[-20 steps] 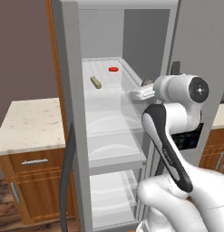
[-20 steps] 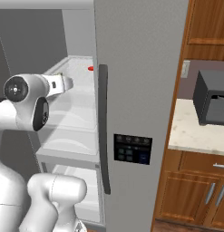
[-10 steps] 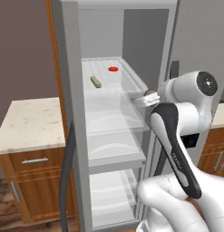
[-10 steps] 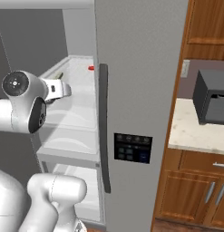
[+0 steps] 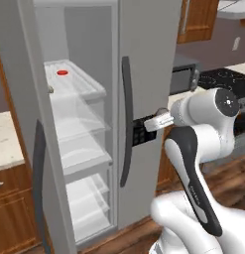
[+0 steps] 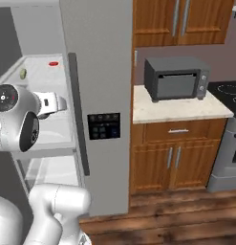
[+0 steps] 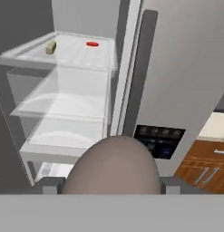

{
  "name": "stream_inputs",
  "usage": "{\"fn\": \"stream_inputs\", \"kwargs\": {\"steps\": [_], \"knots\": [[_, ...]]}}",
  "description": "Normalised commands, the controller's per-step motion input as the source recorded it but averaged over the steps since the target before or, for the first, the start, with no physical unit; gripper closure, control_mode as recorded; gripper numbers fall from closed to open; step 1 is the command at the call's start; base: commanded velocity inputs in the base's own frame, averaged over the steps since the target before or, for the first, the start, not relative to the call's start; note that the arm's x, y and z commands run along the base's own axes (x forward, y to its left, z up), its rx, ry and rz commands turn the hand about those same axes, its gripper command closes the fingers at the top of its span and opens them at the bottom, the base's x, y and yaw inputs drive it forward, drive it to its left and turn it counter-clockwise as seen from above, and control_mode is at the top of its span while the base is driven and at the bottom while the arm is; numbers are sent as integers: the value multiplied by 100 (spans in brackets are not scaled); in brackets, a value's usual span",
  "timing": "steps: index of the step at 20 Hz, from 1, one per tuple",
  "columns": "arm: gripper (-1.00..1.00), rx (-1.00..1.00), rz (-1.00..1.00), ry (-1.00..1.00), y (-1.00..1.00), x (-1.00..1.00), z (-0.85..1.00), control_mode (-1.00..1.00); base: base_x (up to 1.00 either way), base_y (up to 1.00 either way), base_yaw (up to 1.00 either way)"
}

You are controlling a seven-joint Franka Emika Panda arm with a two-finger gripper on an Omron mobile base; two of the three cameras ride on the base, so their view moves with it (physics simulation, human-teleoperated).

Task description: Pick the egg and butter from the fridge and place them by the bowl for mixing.

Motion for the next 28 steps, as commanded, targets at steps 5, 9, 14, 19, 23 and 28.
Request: {"fn": "stream_inputs", "kwargs": {"steps": [5,9,14,19,23,28], "knots": [[100,0,0,0,0,0,0,100,0,5,-100],[100,0,0,0,0,0,0,100,0,2,-100],[100,0,0,0,0,0,0,100,0,0,-100],[100,0,0,0,0,0,0,100,1,-2,-99],[100,0,0,0,0,0,0,100,61,46,-73],[100,0,0,0,0,0,0,100,100,100,-30]]}}
